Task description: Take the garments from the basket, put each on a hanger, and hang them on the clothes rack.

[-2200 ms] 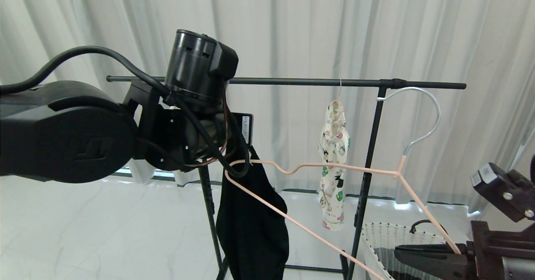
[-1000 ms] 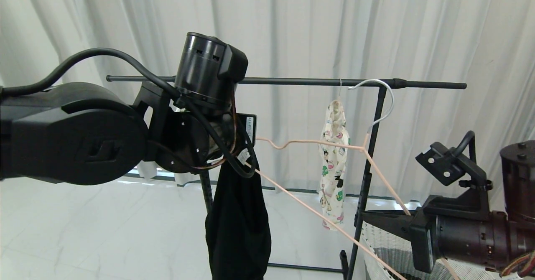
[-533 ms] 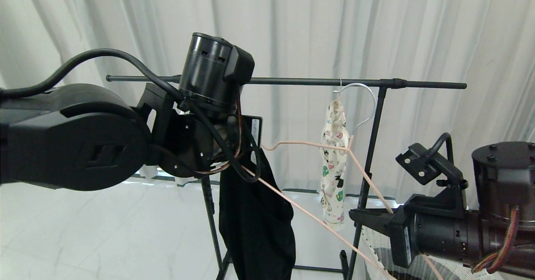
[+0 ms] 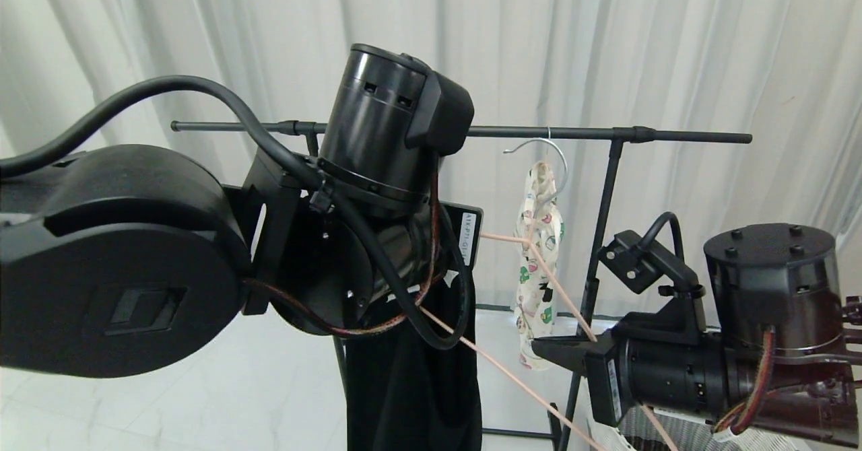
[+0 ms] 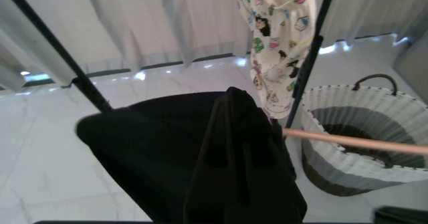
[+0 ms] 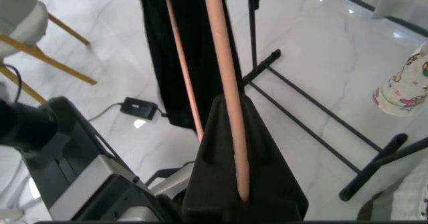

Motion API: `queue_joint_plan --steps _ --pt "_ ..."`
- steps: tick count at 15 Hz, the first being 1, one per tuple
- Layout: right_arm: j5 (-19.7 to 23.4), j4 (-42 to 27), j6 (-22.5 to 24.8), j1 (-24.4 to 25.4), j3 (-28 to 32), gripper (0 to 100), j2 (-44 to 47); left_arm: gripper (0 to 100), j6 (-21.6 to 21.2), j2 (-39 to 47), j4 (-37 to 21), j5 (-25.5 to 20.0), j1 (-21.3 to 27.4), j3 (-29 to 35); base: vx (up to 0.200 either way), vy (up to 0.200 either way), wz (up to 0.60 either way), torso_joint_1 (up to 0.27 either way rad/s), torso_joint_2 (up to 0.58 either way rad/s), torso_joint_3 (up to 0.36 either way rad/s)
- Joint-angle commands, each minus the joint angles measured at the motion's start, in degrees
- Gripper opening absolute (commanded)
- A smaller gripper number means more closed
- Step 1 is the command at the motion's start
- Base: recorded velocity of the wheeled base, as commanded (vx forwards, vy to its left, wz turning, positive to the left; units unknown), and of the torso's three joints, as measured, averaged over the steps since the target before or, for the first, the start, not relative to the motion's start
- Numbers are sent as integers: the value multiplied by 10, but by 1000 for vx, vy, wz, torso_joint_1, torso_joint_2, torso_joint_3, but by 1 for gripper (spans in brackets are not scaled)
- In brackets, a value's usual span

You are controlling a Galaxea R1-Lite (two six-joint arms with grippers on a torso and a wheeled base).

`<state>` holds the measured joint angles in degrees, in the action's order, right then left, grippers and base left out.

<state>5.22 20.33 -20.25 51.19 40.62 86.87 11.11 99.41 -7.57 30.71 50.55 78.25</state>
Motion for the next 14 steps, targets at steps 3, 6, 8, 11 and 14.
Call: queue_joint_plan --steps 3,6,8,11,14 --pt "-21 1 -26 36 32 0 38 0 1 3 0 -1 5 16 0 0 0 0 0 0" --pt "-52 1 -48 58 48 0 60 0 5 7 0 0 9 22 0 0 0 0 0 0" --pt "-63 1 -49 57 47 0 60 0 7 7 0 1 8 24 0 0 0 0 0 0" --pt "-65 1 -49 57 51 0 66 0 15 8 0 0 9 23 0 0 0 0 0 0" --pt "-85 1 -49 46 50 0 68 0 13 5 0 1 9 17 0 0 0 0 0 0"
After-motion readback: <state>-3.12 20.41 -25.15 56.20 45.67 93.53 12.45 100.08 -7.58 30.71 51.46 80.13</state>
